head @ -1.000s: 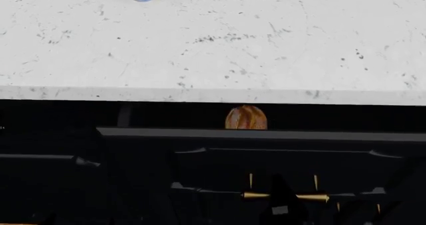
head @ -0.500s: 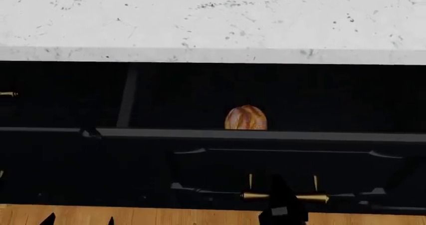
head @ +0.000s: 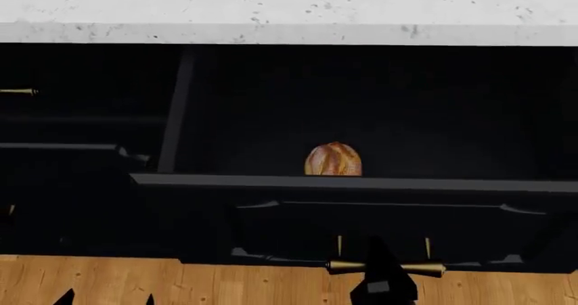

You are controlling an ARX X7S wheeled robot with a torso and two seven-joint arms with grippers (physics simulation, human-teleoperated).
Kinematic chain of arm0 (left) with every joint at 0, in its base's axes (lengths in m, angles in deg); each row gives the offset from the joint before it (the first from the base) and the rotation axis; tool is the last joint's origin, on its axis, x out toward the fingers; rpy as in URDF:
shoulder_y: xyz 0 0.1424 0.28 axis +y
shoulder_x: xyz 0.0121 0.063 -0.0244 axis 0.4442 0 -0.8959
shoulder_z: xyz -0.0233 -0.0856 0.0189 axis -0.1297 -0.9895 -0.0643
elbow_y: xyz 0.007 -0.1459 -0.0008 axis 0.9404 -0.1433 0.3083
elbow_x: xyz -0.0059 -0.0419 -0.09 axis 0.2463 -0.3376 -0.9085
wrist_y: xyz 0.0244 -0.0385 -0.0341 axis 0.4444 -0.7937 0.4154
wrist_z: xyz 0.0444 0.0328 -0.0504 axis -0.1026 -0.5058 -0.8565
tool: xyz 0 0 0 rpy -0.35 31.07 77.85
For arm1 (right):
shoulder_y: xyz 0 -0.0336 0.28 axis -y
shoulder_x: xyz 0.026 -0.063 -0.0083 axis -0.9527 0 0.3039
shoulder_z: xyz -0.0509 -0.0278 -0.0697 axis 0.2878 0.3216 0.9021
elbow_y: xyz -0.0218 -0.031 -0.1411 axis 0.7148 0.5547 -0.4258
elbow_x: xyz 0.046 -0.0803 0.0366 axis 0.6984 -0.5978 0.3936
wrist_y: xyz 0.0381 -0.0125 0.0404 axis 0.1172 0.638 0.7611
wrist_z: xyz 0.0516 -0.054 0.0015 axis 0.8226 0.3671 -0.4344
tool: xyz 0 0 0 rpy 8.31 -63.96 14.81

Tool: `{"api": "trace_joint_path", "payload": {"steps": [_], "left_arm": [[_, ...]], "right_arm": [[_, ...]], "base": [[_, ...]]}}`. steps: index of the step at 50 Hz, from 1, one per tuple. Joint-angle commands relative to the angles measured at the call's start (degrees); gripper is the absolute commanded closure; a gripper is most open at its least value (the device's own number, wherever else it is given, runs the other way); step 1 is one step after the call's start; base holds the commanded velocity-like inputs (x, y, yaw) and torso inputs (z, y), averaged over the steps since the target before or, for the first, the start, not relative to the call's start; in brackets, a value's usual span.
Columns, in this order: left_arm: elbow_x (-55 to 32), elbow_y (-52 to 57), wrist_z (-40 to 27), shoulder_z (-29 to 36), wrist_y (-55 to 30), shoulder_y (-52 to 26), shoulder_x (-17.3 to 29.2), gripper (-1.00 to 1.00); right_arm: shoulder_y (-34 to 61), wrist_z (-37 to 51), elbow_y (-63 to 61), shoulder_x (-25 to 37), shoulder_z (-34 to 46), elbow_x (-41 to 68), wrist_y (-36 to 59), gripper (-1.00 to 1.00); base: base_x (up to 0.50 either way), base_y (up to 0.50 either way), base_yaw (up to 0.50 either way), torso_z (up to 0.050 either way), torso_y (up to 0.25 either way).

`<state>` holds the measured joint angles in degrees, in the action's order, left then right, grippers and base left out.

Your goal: Open the right drawer.

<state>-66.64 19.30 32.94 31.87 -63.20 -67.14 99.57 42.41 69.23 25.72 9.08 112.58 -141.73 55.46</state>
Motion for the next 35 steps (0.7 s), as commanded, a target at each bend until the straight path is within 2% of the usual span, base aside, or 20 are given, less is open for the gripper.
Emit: {"api": "trace_joint_path", "payload": {"steps": [1, 35], "left_arm": [[-0.2, -0.2, -0.1, 0.1, 0.0, -0.1, 0.1, -1.00], [-0.4, 0.4, -0.7, 0.5, 0.0, 0.0, 0.4, -1.00]], "right_arm": [[0.0, 1.5, -1.1, -0.4, 1.4, -5.4, 0.3, 1.00], [-0.4, 1.1, -1.9, -0.2, 1.5, -5.9, 0.6, 1.00]], "base": [[-0.18, 0.00, 0.00, 0.000, 0.010], [-0.18, 0.00, 0.00, 0.000, 0.001]]}}
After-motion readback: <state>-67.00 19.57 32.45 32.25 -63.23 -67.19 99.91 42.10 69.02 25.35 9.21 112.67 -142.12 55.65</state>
